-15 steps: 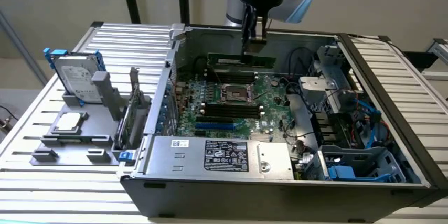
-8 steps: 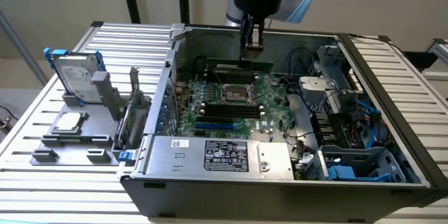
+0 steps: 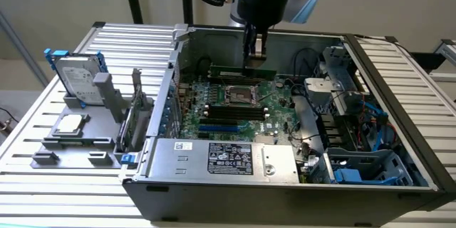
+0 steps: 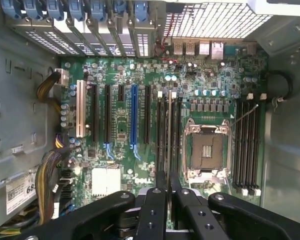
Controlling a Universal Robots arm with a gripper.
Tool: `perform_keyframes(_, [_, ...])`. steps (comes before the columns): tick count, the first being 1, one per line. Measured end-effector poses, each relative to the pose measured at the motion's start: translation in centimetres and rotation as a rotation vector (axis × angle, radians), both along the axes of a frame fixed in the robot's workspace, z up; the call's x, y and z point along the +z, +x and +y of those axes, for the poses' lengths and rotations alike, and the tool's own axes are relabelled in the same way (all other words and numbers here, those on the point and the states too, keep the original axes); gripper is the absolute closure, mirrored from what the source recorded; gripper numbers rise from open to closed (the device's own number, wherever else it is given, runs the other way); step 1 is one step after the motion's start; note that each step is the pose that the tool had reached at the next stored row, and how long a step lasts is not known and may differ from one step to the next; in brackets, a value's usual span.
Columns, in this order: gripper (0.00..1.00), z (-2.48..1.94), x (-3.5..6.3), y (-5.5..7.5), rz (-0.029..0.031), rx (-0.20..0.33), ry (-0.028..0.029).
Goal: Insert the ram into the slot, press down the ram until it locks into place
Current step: 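Insert the ram into the slot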
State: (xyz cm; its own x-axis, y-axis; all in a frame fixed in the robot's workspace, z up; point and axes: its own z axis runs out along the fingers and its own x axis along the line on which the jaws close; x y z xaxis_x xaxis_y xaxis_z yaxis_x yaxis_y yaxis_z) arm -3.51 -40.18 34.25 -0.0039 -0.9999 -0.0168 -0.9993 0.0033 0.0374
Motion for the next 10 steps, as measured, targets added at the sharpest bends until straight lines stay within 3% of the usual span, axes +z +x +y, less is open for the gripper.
perform_keyframes(10, [0.87,-0.41,-1.82,0.0,-0.0007,0.0,0.0004])
